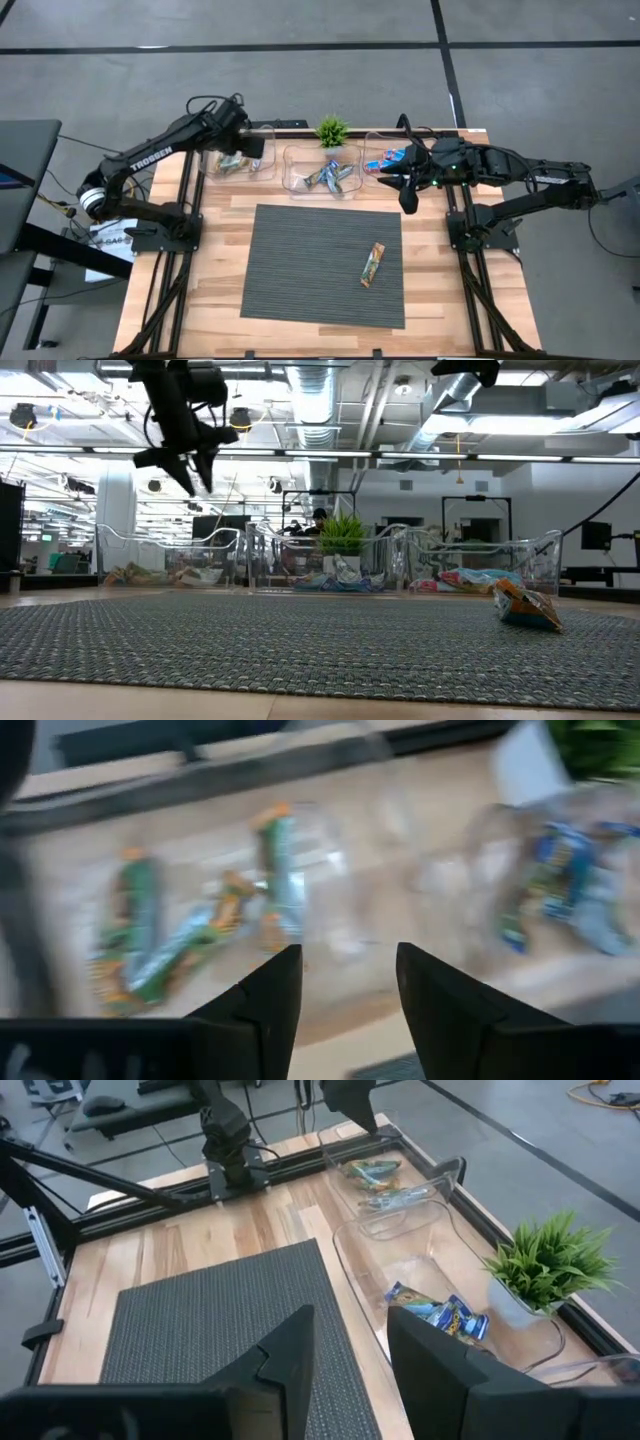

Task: Pick and place Granola Bars by type
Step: Put the yellow granola bar into the left transparent bin

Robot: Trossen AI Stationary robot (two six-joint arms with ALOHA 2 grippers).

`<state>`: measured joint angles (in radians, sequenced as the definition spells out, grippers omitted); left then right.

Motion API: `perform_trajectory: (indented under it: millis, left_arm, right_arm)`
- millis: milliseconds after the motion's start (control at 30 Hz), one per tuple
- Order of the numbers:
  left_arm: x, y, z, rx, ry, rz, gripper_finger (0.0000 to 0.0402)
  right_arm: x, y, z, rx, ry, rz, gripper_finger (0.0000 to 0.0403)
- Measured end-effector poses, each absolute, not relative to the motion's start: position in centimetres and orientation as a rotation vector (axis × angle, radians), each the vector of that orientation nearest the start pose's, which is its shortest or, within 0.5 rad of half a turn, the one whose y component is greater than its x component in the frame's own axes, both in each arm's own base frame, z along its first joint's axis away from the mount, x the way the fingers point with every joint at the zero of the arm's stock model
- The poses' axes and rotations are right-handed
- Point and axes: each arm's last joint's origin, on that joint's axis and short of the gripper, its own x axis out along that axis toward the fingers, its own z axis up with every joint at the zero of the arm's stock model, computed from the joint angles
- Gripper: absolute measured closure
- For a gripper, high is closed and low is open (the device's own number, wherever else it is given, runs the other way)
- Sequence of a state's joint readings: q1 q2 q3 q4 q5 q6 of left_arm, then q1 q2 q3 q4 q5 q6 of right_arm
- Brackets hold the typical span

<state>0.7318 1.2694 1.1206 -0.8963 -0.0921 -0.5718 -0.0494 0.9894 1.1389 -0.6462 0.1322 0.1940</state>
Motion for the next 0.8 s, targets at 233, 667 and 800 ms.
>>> perform_trajectory:
  millis: [233,667,800]
  left_arm:
    - [20.7,13.4,30.3,-0.797,0.755,0.881,0.0244]
    - [25.4,5.2,33.5,-0.800,0.536,0.712,0.0244]
    - [26.8,2.7,34.1,-0.811,0.507,0.694,0.0248]
  right_arm:
    - [19.2,-1.2,37.2,0.162,0.502,-0.210,0.0284]
    - [19.0,-1.2,36.8,0.130,0.550,-0.185,0.0284]
    - [19.0,-1.2,36.8,0.129,0.551,-0.184,0.0284]
